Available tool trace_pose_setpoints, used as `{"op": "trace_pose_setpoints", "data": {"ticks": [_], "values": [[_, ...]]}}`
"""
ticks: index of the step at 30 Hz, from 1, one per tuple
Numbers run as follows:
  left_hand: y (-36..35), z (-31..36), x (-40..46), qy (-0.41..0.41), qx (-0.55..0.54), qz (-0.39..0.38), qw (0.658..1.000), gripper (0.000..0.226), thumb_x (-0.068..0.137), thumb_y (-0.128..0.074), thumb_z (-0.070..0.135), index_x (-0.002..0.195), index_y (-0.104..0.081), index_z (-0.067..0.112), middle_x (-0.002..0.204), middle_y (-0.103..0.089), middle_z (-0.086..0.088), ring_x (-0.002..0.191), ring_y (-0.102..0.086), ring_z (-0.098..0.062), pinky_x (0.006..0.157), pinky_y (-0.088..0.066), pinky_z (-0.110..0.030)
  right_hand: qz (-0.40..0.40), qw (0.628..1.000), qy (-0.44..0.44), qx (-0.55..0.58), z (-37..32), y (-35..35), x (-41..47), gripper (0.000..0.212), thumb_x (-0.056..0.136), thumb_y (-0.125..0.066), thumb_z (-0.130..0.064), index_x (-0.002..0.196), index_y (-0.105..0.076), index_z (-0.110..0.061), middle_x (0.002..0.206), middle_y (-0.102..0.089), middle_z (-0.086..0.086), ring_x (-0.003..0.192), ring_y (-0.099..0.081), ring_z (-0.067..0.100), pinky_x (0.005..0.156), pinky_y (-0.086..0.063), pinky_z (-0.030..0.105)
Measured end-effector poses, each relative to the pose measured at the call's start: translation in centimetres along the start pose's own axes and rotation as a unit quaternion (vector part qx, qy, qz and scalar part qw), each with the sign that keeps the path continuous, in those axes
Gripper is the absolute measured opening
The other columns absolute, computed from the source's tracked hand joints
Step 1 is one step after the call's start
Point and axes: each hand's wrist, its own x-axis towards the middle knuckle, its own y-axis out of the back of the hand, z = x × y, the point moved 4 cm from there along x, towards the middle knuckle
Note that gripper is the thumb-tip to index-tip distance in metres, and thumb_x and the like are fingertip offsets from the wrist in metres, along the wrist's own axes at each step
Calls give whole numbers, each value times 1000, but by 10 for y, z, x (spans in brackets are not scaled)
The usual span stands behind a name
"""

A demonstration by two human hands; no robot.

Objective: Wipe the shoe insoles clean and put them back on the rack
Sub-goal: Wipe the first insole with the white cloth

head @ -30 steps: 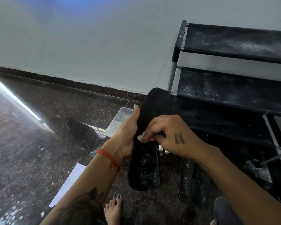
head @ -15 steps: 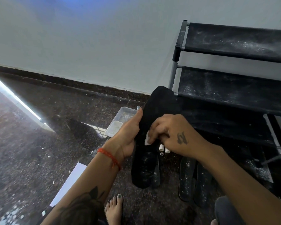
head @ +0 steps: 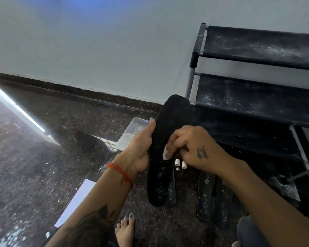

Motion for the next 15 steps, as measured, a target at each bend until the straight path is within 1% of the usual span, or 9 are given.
{"op": "trace_pose_setpoints", "data": {"ticks": [3, 5, 7, 8, 10, 11, 12, 13, 15], "values": [[-4, -3, 1, -9, 0, -29, 1000, 69, 102, -28, 42, 54, -73, 22, 65, -69, -1, 55, -65, -12, 60, -53, -27, 104, 993, -46, -2, 6, 4, -1, 22, 72, -58, -3, 77, -75, -16, 81, -69, -3, 75, -62, 11, 64, -54, 31], [-5, -3, -1, -11, -3, -33, 999, 73, 103, -26, 39, 48, -71, 22, 58, -65, 0, 50, -63, -10, 55, -52, -22, 130, 991, -41, 6, 0, -4, -1, 21, 76, -61, 0, 81, -74, -15, 82, -69, -2, 75, -62, 9, 67, -54, 27], [-3, -4, 0, -7, -17, -34, 999, 71, 102, -26, 40, 52, -73, 21, 63, -67, -1, 54, -64, -10, 57, -53, -21, 100, 993, -19, 54, -10, -13, 2, 24, 74, -65, 6, 83, -75, -14, 84, -69, -3, 77, -63, 4, 71, -51, 18], [-2, -3, 0, -4, -22, -27, 999, 67, 102, -27, 42, 62, -76, 20, 72, -70, -3, 63, -66, -12, 65, -55, -23, 74, 995, -4, 74, -15, -14, 2, 25, 73, -66, 7, 82, -75, -14, 84, -70, -3, 77, -63, 4, 72, -50, 14], [0, -1, -1, 11, -40, -15, 999, 55, 100, -31, 46, 100, -73, 12, 100, -69, -10, 87, -65, -19, 87, -51, -30, 20, 997, 20, 68, -19, -12, 1, 28, 70, -62, 6, 76, -76, -17, 82, -71, -7, 78, -61, 2, 74, -45, 8], [0, 0, -2, 16, -41, -14, 999, 56, 99, -31, 48, 113, -67, 7, 106, -67, -11, 92, -64, -21, 91, -48, -32, 1, 999, 25, 48, -18, -10, 1, 31, 66, -58, 6, 72, -76, -19, 80, -71, -9, 78, -59, 2, 74, -42, 6], [-1, 0, -3, 19, -38, -16, 999, 57, 99, -30, 49, 115, -64, 7, 103, -68, -11, 89, -65, -20, 89, -50, -32, -2, 999, 22, 24, -14, -7, 0, 34, 63, -55, 5, 70, -76, -21, 80, -70, -10, 77, -58, 2, 73, -40, 6], [-1, -1, -2, 18, -33, -19, 999, 56, 100, -29, 49, 109, -66, 8, 96, -70, -9, 82, -67, -19, 81, -52, -31, 13, 1000, 10, 3, -9, -3, -1, 35, 62, -55, 4, 70, -76, -22, 80, -70, -11, 76, -58, 2, 73, -41, 9], [-2, -2, -1, 14, -30, -29, 999, 60, 101, -27, 45, 83, -74, 13, 78, -71, -6, 67, -68, -15, 67, -54, -26, 83, 996, -19, -21, 0, 2, -2, 30, 67, -59, 4, 73, -75, -21, 80, -70, -8, 76, -61, 8, 70, -47, 19]]}}
